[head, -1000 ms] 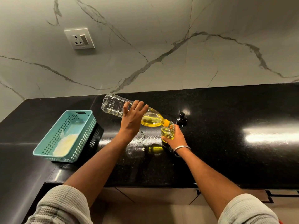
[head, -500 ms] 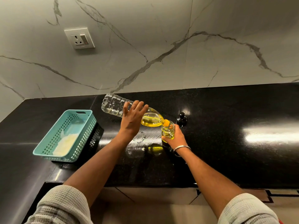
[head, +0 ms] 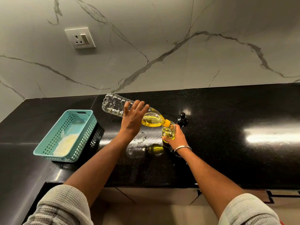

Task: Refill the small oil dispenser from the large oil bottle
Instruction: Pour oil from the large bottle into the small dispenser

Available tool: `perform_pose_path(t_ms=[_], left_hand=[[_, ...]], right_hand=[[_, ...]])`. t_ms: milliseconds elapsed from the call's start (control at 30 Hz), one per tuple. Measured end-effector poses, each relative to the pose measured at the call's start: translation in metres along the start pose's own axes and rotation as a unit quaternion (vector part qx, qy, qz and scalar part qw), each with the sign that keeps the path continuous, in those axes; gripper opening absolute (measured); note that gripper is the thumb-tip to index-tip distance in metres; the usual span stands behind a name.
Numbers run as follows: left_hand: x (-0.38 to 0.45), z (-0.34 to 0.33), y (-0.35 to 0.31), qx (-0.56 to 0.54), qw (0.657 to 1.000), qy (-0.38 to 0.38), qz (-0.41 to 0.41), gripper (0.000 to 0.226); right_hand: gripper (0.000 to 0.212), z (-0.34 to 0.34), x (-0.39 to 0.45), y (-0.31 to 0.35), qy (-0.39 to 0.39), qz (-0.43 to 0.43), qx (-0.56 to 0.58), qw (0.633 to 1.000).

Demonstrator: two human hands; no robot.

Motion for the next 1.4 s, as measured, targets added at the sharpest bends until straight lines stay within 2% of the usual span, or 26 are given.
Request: perform_pose_path(t_ms=[1400], left_hand=[[-0.0016, 0.0061, -0.0034, 0.002, 1.0, -0.013, -0.003, 0.073]], right_hand=[[0.064, -0.0006, 0.0024, -0.0032, -0.005, 0.007, 0.005, 1.0]])
Point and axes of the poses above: each hand's wrist, its own x-axis towards the middle knuckle, its own z-axis out of the back of the hand, y = z × x, the point moved 10 cm from there along x, towards the middle knuckle, and after that the axes turned 14 degrees about y, right-handed, at the moved point
